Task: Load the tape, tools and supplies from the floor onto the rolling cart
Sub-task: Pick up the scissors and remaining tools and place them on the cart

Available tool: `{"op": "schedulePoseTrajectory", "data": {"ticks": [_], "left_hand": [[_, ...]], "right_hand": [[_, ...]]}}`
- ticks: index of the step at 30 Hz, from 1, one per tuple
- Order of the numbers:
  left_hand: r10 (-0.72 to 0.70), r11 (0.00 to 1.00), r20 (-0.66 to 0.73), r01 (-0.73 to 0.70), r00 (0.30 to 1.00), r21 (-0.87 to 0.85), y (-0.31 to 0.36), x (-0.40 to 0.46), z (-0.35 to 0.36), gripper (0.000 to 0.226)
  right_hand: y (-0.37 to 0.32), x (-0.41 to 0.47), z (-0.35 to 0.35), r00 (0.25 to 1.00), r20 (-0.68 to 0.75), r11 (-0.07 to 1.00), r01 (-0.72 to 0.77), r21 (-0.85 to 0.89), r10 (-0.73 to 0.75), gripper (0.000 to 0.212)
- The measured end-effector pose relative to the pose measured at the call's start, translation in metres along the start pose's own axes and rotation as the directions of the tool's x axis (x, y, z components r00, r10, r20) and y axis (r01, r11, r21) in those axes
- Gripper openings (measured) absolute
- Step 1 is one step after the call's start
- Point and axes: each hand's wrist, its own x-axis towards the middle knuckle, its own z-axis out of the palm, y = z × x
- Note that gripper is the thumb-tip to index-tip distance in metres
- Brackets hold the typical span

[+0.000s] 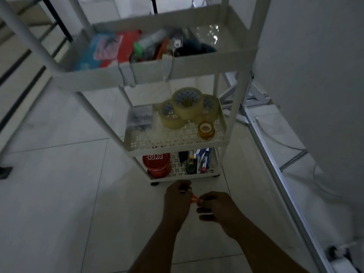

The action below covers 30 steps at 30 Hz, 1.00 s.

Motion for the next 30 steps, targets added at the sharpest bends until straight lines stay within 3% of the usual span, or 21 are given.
{"op": "schedulePoseTrajectory", "data": {"ticks": [7, 11, 17, 21, 26, 30], "left_hand": [[0.078, 0.997, -0.025, -0.077, 0.997, 0.012, 0.096, -0.039, -0.042, 0.013], [0.201, 0.974, -0.078, -0.19, 0.977, 0.12, 0.158, -0.066, -0.074, 0.015], [0.262, 0.963, -0.016, -0.26, 0.965, 0.066, 0.254, -0.098, -0.104, 0.016], [0.214, 0.977, -0.028, -0.214, 0.976, -0.004, 0.308, -0.104, -0.12, 0.022], [-0.021, 0.969, -0.07, 0.003, 0.997, -0.247, 0.351, -0.094, -0.14, 0.015], [-0.045, 0.978, -0.02, 0.04, 0.999, -0.202, 0.367, -0.077, -0.143, 0.013]], "right_hand": [[-0.081, -0.084, 0.006, 0.998, -0.008, 0.998, 0.062, 0.024, -0.062, 0.014], [-0.127, -0.132, 0.007, 0.993, -0.067, 0.993, 0.098, 0.07, -0.093, 0.019], [-0.198, -0.205, 0.02, 0.978, -0.096, 0.97, 0.196, 0.145, -0.183, 0.016], [-0.253, -0.237, 0.028, 0.957, -0.134, 0.955, 0.272, 0.117, -0.257, 0.014], [-0.308, -0.243, 0.043, 0.948, -0.144, 0.944, 0.302, 0.134, -0.283, 0.009], [-0.335, -0.227, 0.061, 0.916, -0.238, 0.941, 0.338, 0.027, -0.323, 0.009]]}}
